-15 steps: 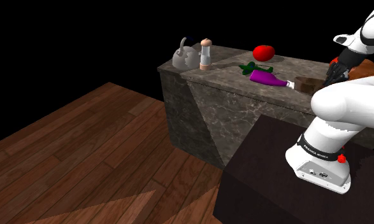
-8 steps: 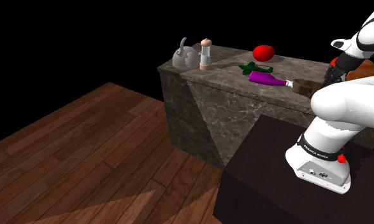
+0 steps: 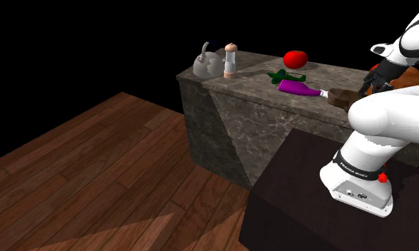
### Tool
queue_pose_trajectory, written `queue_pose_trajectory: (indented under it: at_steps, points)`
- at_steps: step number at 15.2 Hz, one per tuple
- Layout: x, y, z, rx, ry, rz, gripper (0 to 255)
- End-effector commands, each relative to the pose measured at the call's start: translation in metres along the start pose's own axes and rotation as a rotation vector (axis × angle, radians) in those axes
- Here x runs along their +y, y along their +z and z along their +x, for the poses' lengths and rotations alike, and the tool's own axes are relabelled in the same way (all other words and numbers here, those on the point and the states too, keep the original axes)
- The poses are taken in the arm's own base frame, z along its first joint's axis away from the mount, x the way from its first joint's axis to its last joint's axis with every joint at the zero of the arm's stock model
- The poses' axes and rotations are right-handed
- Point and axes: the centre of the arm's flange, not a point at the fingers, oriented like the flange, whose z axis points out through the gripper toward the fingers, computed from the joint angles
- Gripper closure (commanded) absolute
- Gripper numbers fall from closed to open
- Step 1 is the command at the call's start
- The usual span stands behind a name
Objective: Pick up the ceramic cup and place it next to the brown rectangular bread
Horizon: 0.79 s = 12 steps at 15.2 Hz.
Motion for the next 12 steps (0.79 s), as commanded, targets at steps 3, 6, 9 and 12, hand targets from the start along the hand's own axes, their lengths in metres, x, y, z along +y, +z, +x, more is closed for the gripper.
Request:
queue_pose_trajectory:
  at_steps: [3,6,9,12]
  points:
    - [0.000,-0.026,0.000,0.000,0.000,0.000,0]
    - [0.000,-0.050,0.000,0.000,0.000,0.000,0]
    - [0.000,-0.050,0.000,0.000,0.000,0.000,0]
    - [0.000,-0.050,0.000,0.000,0.000,0.000,0]
